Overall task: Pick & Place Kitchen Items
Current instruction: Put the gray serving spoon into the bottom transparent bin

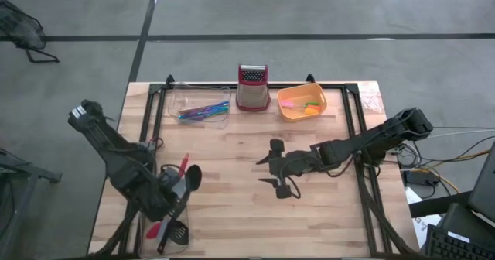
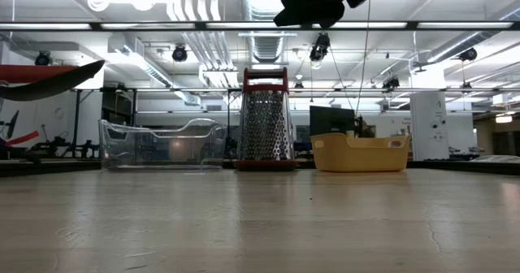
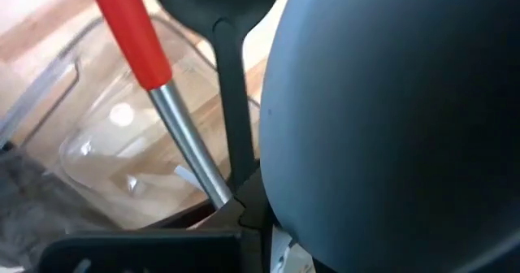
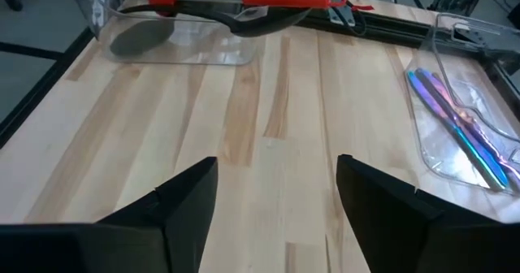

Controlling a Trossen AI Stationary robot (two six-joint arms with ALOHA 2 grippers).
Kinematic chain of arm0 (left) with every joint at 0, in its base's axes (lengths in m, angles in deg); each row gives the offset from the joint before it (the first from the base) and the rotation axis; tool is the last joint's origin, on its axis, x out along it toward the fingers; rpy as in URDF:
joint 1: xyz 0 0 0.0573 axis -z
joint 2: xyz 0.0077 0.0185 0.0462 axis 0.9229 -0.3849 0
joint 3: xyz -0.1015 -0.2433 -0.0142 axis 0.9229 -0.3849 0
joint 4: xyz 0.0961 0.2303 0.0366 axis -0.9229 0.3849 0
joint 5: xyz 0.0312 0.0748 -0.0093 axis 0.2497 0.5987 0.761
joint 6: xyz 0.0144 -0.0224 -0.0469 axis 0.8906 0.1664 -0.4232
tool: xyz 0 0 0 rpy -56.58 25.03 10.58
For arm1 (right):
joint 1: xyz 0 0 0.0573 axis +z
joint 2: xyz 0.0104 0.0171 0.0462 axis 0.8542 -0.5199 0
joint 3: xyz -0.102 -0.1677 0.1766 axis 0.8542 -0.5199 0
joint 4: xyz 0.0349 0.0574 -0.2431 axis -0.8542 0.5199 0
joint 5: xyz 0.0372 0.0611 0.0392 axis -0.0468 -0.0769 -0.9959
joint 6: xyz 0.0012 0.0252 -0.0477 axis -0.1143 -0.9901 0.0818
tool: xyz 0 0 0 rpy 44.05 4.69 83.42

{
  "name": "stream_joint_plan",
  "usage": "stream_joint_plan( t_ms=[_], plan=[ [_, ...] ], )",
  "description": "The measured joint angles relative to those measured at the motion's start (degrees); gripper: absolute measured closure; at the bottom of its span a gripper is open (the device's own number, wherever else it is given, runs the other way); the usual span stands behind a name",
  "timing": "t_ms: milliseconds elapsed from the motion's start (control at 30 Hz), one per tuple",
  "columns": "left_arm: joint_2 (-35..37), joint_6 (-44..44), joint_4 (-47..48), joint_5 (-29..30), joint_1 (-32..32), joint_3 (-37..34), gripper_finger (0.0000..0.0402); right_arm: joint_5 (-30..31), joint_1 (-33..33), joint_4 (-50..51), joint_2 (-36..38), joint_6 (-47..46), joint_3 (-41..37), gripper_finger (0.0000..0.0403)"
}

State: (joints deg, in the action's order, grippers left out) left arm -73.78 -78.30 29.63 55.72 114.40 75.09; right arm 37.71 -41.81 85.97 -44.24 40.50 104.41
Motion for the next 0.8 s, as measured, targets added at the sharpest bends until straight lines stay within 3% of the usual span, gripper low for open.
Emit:
stream_joint_plan(
  t_ms=[100,467,800],
  plan=[
    [0.02,-0.81,-0.73,-2.41,-0.04,-2.03,0.0351,0.0,0.0,0.01,0.0,-0.14,0.0,0.0148],
    [0.02,-0.51,-8.37,-2.9,-0.04,-7.22,0.0346,0.07,0.0,-0.05,-0.02,0.07,0.0,0.0135],
    [0.02,-1.97,-10.6,-4.45,-0.04,-9.74,0.0313,0.48,0.0,-0.07,-0.02,0.31,0.0,0.0167]
  ],
)
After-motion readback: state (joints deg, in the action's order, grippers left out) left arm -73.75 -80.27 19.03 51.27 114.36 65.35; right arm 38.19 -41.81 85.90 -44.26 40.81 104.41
